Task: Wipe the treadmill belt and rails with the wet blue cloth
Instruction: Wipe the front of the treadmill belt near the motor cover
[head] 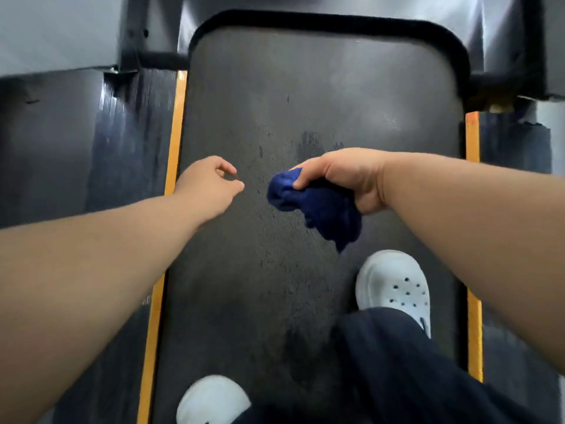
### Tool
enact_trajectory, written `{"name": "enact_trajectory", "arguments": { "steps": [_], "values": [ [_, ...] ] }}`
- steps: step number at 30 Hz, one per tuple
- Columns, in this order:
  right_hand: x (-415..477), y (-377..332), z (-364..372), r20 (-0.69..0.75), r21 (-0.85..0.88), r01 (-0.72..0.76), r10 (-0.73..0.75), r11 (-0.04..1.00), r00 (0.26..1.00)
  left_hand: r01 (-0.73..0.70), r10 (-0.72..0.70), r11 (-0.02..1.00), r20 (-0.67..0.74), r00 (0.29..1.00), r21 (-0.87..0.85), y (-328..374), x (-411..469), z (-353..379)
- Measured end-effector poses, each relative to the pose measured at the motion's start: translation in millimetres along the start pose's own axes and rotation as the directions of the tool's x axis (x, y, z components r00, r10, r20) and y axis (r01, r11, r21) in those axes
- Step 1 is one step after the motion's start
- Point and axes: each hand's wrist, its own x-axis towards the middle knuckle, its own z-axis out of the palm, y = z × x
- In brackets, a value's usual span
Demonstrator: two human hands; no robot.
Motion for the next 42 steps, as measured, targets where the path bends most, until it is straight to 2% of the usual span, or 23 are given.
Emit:
{"name": "enact_trajectory", "arguments": {
  "steps": [2,4,6,8,10,11,14,16,18,20,21,23,25,28,29,30,31,32,34,36,38,41,42],
  "values": [
    [41.0,-16.6,-16.9,-0.237,-0.079,0.121,-0.136,0.990,0.962,-0.061,0.063,0.987,-0.009,0.998,0.152,-0.6,44.5,2.3],
    [76.3,-34.1,-35.3,-0.392,-0.125,0.234,-0.264,0.964,0.881,-0.133,0.130,0.946,0.030,0.991,0.295,3.1,86.3,2.1],
    [103.6,-58.2,-52.8,-0.438,-0.242,0.279,-0.361,0.929,0.823,-0.178,0.171,0.886,0.055,0.984,0.428,3.6,125.6,-0.1],
    [125.2,-85.1,-69.2,-0.443,-0.530,0.229,-0.497,0.816,0.746,-0.175,0.225,0.722,0.012,0.974,0.669,3.3,152.5,-0.2],
    [144.8,-112.6,-78.3,-0.451,-0.722,0.133,-0.607,0.680,0.655,-0.071,0.293,0.556,-0.115,0.949,0.828,-0.1,168.4,-6.5],
    [152.7,-123.6,-79.1,-0.444,-0.763,0.116,-0.647,0.635,0.619,-0.008,0.286,0.555,-0.182,0.941,0.832,-2.6,172.7,-9.9],
    [177.1,-150.2,-69.4,-0.353,-0.845,0.173,-0.771,0.506,0.530,0.153,0.046,0.788,-0.305,0.951,0.597,-18.9,184.8,-28.6],
    [197.3,-161.7,-56.2,-0.242,-0.897,0.218,-0.839,0.385,0.487,0.204,-0.124,0.862,-0.196,0.973,0.463,-35.7,190.4,-40.1],
    [221.7,-167.6,-46.3,-0.145,-0.952,0.162,-0.845,0.261,0.514,0.160,-0.115,0.814,-0.115,0.987,0.558,-50.5,192.9,-44.7],
    [242.4,-170.3,-41.5,-0.162,-0.974,0.037,-0.796,0.225,0.584,0.106,-0.043,0.735,-0.110,0.993,0.670,-57.7,194.9,-48.6],
    [250.2,-171.1,-39.2,-0.192,-0.973,-0.010,-0.790,0.230,0.583,0.092,-0.024,0.705,-0.106,0.994,0.704,-59.9,195.5,-50.0],
    [260.2,-170.5,-31.4,-0.176,-0.981,-0.022,-0.840,0.192,0.513,0.095,-0.024,0.680,-0.108,0.994,0.727,-63.0,195.8,-50.1],
    [267.8,-166.1,-19.9,-0.028,-0.997,0.057,-0.888,0.061,0.460,0.107,-0.034,0.682,-0.114,0.993,0.724,-61.3,196.0,-47.0],
    [278.5,-162.4,-9.3,0.384,-0.916,0.275,-0.834,-0.291,0.397,0.123,-0.067,0.705,-0.107,0.992,0.698,-56.5,196.5,-43.5],
    [283.7,-168.5,-12.6,0.478,-0.873,0.297,-0.799,-0.387,0.364,0.122,-0.071,0.708,-0.102,0.992,0.696,-55.4,196.7,-44.2],
    [287.5,-179.3,-18.9,0.499,-0.864,0.275,-0.786,-0.421,0.364,0.119,-0.067,0.707,-0.102,0.993,0.697,-55.3,196.7,-44.8],
    [289.6,-192.8,-26.2,0.433,-0.900,0.230,-0.817,-0.370,0.380,0.119,-0.063,0.708,-0.105,0.992,0.696,-55.6,196.6,-44.6],
    [291.9,-208.0,-34.2,0.286,-0.956,0.174,-0.875,-0.235,0.389,0.123,-0.063,0.713,-0.112,0.992,0.690,-56.5,196.6,-43.9],
    [293.9,-234.5,-49.5,-0.068,-0.995,0.051,-0.935,0.091,0.348,0.128,-0.066,0.713,-0.116,0.991,0.690,-56.7,197.9,-41.6],
    [293.3,-236.0,-43.6,-0.149,-0.983,0.049,-0.928,0.176,0.340,0.136,-0.077,0.709,-0.116,0.990,0.692,-55.2,196.8,-41.9],
    [292.4,-214.5,-24.3,-0.015,-0.975,0.200,-0.931,0.095,0.366,0.141,-0.083,0.709,-0.117,0.990,0.691,-52.6,196.4,-42.7],
    [283.2,-178.7,-6.8,0.400,-0.877,0.416,-0.843,-0.239,0.359,0.134,-0.076,0.710,-0.113,0.991,0.692,-52.2,195.7,-42.4],
    [281.7,-181.2,-10.6,0.450,-0.860,0.424,-0.813,-0.284,0.368,0.130,-0.073,0.707,-0.111,0.991,0.695,-52.7,195.9,-42.5]
  ]
}}
